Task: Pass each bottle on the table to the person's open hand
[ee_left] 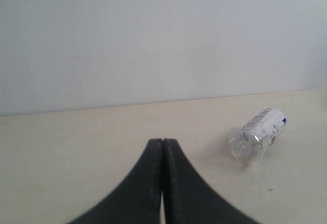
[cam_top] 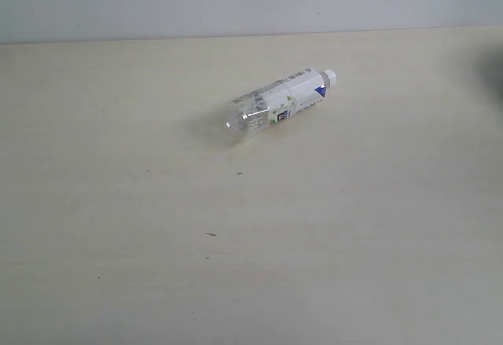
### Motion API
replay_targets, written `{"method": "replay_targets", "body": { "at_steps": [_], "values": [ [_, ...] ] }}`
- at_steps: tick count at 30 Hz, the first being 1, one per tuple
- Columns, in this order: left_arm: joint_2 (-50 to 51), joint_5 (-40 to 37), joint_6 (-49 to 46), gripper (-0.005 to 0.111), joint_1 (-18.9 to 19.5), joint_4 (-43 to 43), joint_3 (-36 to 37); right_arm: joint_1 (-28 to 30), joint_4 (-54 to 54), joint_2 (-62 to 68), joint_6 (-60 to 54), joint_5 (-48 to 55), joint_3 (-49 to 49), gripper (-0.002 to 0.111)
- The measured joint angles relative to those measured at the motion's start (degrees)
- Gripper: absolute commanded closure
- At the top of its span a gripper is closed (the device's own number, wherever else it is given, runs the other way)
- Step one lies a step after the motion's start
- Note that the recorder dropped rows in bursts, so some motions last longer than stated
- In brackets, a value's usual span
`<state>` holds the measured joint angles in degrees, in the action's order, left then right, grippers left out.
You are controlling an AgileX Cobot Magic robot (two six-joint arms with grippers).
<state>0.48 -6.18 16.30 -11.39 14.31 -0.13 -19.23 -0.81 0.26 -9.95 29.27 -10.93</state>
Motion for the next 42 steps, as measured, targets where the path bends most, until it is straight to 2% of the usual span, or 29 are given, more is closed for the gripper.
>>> {"method": "replay_targets", "body": {
  "at_steps": [42],
  "values": [
    [0.0,0.0,0.0,0.107,0.0,0.0,0.0,0.0,-1.05,0.0,0.1,0.43,0.0,0.073]
  ]
}}
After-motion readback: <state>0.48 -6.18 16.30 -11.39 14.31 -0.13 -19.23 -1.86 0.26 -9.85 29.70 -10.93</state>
